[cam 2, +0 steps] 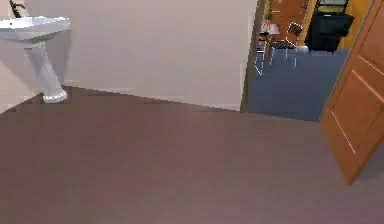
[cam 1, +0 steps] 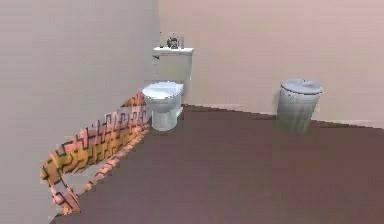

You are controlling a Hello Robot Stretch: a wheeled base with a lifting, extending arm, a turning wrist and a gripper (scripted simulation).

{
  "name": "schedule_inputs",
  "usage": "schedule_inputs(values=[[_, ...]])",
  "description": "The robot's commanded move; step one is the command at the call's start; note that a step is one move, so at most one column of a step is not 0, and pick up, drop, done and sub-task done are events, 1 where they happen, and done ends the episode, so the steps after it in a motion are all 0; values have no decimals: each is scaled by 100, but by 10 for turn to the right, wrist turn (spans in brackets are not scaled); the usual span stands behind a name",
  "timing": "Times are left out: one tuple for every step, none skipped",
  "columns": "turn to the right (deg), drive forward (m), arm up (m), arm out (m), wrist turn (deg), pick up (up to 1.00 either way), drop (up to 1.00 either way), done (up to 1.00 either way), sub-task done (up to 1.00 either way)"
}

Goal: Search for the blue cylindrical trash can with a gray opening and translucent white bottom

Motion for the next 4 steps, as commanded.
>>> schedule_inputs(values=[[450,0,0,0,0,0,0,0,0],[450,0,0,0,0,0,0,0,0],[300,0,0,0,0,0,0,0,0],[0,100,0,0,0,0,0,0,0]])
